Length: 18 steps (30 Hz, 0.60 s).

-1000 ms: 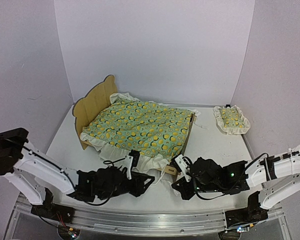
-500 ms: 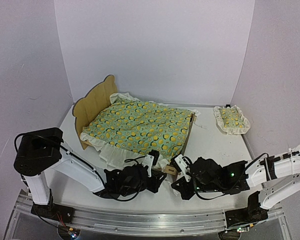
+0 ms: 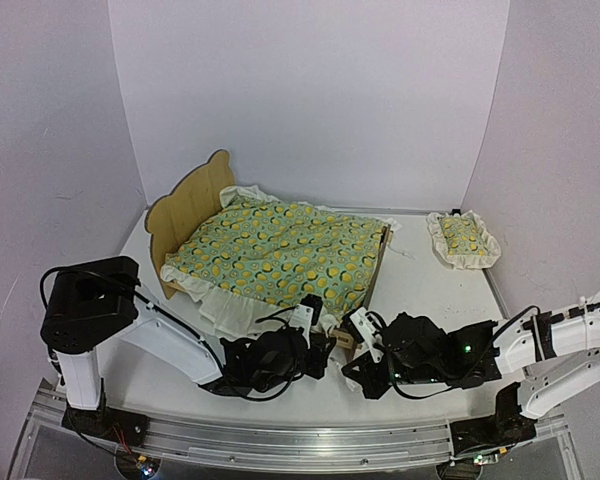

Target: Set up the pet bed

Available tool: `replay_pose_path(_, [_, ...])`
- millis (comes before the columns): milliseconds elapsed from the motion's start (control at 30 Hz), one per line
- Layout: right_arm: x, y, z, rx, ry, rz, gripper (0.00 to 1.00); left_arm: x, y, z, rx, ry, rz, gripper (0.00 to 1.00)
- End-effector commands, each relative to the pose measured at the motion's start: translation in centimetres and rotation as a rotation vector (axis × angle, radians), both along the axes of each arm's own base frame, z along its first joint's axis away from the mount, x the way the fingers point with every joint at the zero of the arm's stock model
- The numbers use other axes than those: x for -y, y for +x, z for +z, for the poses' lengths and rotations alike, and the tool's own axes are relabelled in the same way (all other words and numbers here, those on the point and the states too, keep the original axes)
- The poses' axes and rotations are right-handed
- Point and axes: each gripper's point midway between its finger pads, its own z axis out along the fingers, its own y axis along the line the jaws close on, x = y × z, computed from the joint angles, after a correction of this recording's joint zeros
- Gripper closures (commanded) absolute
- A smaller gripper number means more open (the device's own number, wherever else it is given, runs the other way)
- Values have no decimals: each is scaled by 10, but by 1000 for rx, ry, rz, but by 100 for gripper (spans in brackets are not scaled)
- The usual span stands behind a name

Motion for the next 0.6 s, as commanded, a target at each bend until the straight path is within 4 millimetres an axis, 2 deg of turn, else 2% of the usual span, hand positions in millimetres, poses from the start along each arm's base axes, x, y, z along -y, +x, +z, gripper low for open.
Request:
replay_pose_path(0, [-9, 1, 18, 19, 67, 11, 100, 6, 17, 15, 67, -8, 65, 81])
replay_pose_path(100, [-9, 1, 18, 18, 68, 9, 100, 7, 20, 18, 92, 9, 75, 85])
replay_pose_path(233, [-5, 7, 18, 21, 70, -42, 100, 1, 23, 29, 113, 3, 100, 99])
replay_pose_path(467, [11, 39, 30, 93, 82, -230, 100, 0, 13, 51, 129, -21, 27, 100])
replay_pose_path(567, [9, 54, 37, 127, 84, -246, 100, -3, 6, 54, 103, -45, -2, 100])
